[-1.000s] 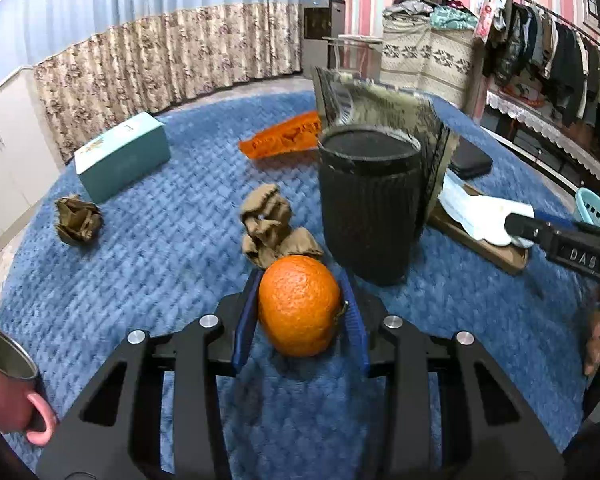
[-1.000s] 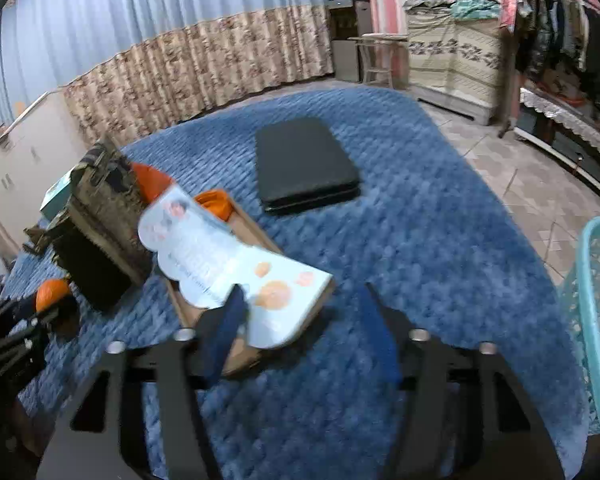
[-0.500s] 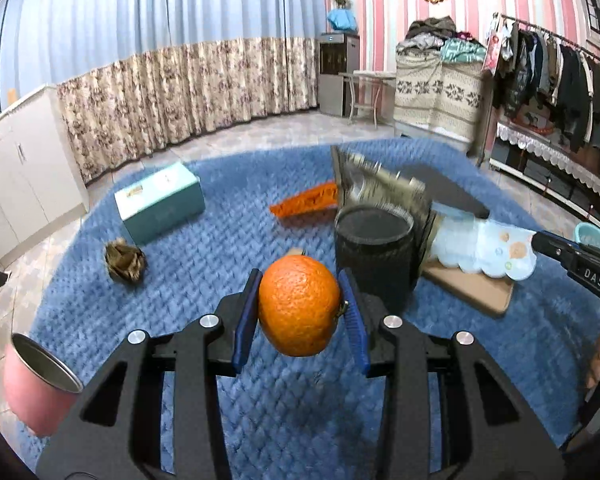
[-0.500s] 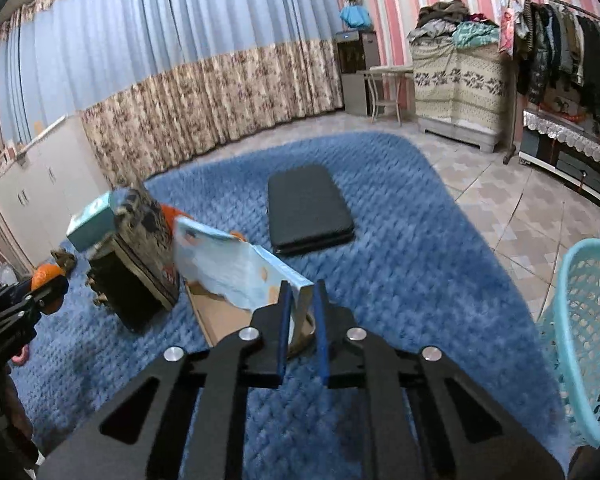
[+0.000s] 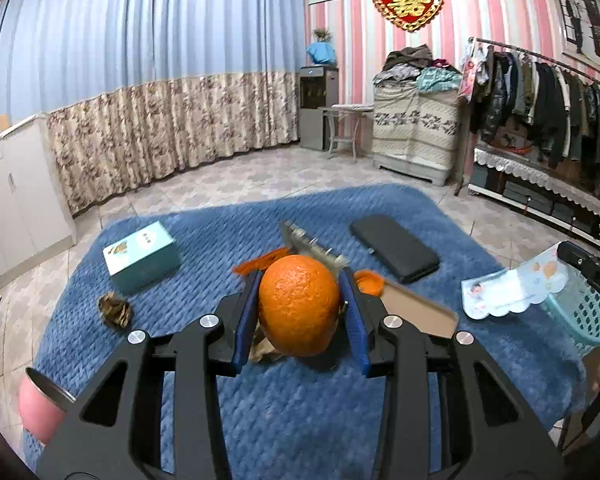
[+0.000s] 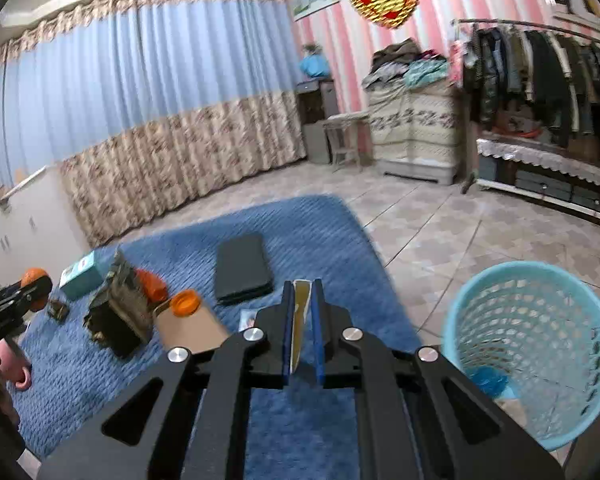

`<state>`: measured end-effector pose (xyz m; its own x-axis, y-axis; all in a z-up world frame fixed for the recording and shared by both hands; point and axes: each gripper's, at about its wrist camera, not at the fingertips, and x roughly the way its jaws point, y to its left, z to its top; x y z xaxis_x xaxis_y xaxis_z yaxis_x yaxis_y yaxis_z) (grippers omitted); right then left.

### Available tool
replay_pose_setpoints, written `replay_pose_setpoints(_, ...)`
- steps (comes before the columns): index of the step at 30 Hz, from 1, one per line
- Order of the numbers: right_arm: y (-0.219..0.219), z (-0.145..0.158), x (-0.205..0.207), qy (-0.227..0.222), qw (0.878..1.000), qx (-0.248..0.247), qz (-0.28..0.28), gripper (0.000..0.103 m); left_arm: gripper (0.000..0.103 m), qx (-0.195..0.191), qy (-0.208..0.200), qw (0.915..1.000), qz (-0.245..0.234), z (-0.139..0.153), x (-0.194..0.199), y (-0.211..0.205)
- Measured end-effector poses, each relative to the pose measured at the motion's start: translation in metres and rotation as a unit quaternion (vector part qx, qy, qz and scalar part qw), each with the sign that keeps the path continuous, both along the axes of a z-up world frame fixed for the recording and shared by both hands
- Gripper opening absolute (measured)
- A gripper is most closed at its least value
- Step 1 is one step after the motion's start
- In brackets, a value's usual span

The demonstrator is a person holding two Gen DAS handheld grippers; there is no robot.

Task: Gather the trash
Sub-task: 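Carry the orange and leaflet over the blue basket and open both tools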

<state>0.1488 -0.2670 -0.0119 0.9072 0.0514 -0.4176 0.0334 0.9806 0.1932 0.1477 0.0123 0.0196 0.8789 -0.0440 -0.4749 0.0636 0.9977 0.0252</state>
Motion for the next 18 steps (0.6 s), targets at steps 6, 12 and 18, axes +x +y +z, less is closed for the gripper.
replay_pose_setpoints(6,-0.037,0.012,-0.016,-0.026,0.999,0.015,-0.041,0.009,0.038,-0.001,-0.011,0.9996,-0.026,0.012,0.001,-0.025)
replay_pose_setpoints(12,-0.079,0.024,-0.033,-0.048,0.994,0.023,-0.096,0.009,0.038,-0.007,-0.02,0.998,-0.059,0.019,0.004,-0.058)
replay_pose_setpoints(18,-0.124,0.028,-0.054,-0.051,0.985,0.021,-0.161,0.009,0.038,-0.009,-0.022,0.9943,-0.104,0.024,0.011,-0.105)
